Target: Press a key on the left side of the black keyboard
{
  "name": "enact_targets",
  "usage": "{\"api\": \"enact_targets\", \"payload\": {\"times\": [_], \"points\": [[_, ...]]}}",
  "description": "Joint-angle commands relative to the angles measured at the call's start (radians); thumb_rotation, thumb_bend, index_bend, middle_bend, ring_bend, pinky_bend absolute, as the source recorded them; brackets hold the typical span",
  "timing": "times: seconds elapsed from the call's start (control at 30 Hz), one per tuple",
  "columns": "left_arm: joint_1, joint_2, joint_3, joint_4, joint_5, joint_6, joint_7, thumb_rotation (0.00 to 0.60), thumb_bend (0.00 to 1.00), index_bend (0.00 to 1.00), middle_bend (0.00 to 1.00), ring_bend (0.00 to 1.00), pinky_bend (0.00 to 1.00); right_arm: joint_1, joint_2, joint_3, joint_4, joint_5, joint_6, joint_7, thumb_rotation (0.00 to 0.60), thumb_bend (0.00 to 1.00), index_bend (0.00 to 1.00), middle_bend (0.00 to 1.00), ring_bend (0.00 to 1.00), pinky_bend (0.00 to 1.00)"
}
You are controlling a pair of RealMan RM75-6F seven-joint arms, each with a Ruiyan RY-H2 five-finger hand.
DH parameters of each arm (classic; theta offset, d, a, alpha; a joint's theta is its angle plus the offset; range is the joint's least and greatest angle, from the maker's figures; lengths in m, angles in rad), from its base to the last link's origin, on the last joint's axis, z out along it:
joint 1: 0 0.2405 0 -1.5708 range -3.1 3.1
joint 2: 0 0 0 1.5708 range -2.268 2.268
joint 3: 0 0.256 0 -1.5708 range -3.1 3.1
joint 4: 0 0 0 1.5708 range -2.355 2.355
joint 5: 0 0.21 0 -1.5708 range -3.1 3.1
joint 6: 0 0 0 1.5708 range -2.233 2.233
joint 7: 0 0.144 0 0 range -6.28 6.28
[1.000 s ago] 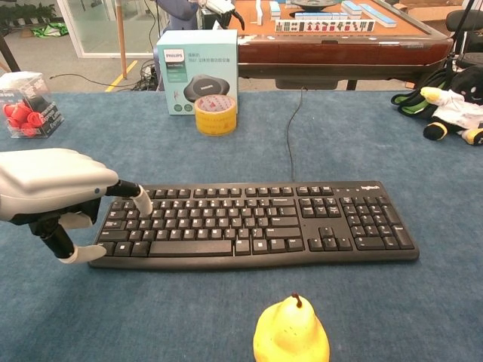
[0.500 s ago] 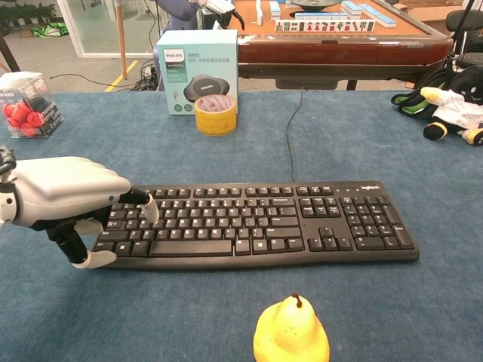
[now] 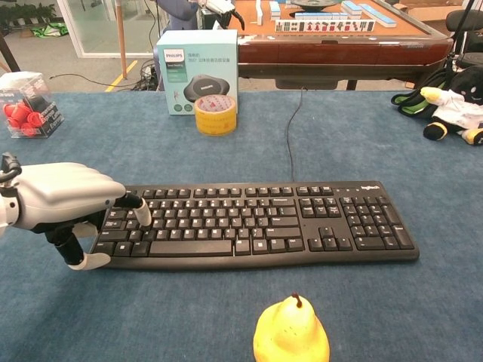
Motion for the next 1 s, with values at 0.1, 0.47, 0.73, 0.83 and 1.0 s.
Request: {"api": "enact_targets", "payload": {"times": [0.1,0.47,0.73,0.83,1.0], "points": [[-0.007,-0.002,0.01,0.002,-0.006,0.005,-0.004,0.6,0.31,0.24,1.0,0.9,1.0,0.0,-0.002,0.0,0.001,0.001,-0.001,-0.003,0.6,0.42,0.54,0.53,0.48,0.77],[-0.027,-0.012,0.021,0.013,-0.024,0.011,-0.011,0.6,0.31,0.24,1.0,0.9,1.0,0.0,-0.001,0.0,0.0,0.0,0.003,-0.002,0.6,0.42,0.54,0.53,0.48,0.77],[-0.024,0.018,0.033,-0.06,0.029,0.068,-0.002,0.6,0.31,0.24,1.0,0.9,1.0,0.0,0.0,-0.001,0.0,-0.001,0.004,0.0,0.6,0.42,0.54,0.53,0.48,0.77],[-0.009,0.042,0.046,-0.104,0.072,0.107,-0.004,0.6,0.31,0.24,1.0,0.9,1.0,-0.002,0.002,-0.001,-0.002,-0.002,0.008,-0.001,0.6,0.42,0.54,0.53,0.48,0.77],[0.058,0.087,0.098,-0.176,0.173,0.205,-0.016,0.6,0.3,0.24,0.95,0.85,0.99,-0.011,0.009,0.005,-0.006,-0.004,0.035,0.0,0.6,0.42,0.54,0.53,0.48,0.77]]}}
